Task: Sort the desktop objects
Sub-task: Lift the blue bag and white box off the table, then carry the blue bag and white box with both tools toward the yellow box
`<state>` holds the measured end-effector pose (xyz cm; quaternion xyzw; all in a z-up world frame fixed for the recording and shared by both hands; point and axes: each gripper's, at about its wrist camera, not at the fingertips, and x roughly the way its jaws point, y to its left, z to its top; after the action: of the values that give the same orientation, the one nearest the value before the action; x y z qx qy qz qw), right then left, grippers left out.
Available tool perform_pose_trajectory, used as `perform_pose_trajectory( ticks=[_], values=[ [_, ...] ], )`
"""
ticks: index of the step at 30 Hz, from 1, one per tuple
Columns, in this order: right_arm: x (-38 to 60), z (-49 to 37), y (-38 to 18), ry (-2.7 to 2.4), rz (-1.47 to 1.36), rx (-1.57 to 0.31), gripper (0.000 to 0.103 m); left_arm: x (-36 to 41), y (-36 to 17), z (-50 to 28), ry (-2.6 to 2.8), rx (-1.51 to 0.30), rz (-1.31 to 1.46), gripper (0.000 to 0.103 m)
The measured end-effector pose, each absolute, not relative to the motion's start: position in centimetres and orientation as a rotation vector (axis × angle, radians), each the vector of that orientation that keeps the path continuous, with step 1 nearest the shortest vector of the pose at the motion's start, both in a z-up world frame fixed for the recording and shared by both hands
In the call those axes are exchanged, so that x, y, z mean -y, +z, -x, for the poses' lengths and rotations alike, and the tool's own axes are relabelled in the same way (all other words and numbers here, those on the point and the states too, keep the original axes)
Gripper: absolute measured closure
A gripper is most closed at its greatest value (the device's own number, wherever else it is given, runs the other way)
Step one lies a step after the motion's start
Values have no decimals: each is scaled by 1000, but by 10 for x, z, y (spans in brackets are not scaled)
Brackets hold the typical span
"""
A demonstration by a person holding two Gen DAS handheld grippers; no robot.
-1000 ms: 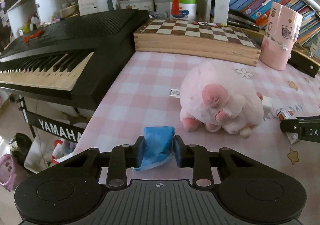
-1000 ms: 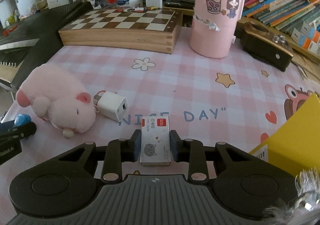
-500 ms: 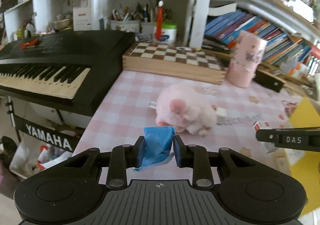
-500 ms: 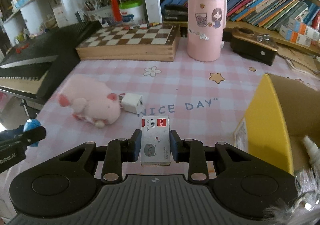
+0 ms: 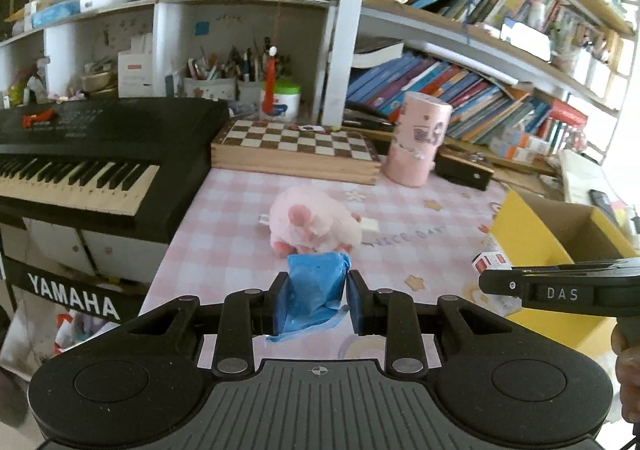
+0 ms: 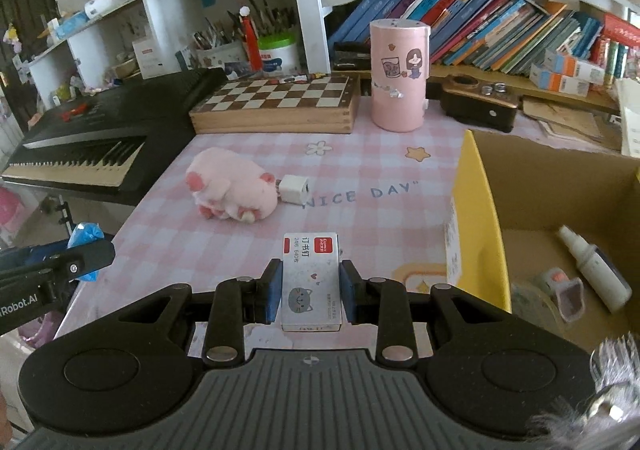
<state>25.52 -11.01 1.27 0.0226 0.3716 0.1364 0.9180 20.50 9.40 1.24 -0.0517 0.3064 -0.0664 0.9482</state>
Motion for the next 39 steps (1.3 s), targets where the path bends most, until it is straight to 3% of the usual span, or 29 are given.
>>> perform_pose_trajectory(
  ticks=[21, 39],
  values=[
    [86, -124, 5, 255, 3, -794, 75, -97, 11, -104, -277, -632, 33, 75],
    [79, -62, -4, 206, -43, -810, 75, -99, 9, -54, -360, -637, -25, 75]
  ],
)
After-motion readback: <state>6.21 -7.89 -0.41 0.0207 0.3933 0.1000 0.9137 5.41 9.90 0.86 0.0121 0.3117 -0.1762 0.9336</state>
